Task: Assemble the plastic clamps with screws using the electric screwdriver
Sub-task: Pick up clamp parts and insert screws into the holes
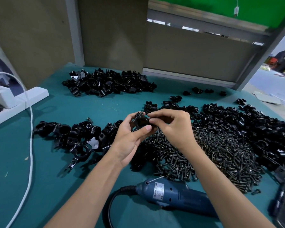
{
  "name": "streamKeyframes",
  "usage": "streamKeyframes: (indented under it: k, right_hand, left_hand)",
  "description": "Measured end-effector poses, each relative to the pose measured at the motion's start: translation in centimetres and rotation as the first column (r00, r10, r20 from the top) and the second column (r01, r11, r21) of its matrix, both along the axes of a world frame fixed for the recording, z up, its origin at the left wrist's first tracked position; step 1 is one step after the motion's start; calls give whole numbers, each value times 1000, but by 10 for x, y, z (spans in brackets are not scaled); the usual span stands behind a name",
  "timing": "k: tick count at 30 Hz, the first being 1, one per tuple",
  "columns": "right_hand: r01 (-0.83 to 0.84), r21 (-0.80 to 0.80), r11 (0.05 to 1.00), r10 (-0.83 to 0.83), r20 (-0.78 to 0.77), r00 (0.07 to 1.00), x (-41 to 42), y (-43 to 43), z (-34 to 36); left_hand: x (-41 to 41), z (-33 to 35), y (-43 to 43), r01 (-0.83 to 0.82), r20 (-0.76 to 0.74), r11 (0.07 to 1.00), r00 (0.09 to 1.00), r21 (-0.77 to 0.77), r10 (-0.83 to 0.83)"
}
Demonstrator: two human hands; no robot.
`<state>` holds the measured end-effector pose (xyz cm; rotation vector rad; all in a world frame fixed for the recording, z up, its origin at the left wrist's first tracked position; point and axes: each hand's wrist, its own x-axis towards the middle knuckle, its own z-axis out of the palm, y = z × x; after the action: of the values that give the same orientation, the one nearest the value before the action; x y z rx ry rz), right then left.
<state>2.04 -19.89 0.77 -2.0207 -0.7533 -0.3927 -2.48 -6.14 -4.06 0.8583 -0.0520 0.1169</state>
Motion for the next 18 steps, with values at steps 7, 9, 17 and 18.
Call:
streamKeyframes:
  k: [7, 9, 17, 18]
  right_hand:
    - [102, 94, 990, -100, -20, 995, -4, 4, -11]
    - [113, 97, 989, -109, -47, 993, -5, 3, -14]
    - [15, 68, 998, -5, -141, 990, -4, -11, -9]
    - [-6, 68, 998, 17, -155, 988, -4, -13, -9]
  left_hand:
    - [-1, 2, 1, 7, 2, 1000, 1000, 8, -7]
    - [-2, 2, 1, 17, 15, 1000, 1000, -6, -17]
    - [-5, 3, -1, 76, 24, 997, 997, -11, -76]
    - [-5, 3, -2, 84, 25, 996, 996, -7, -83]
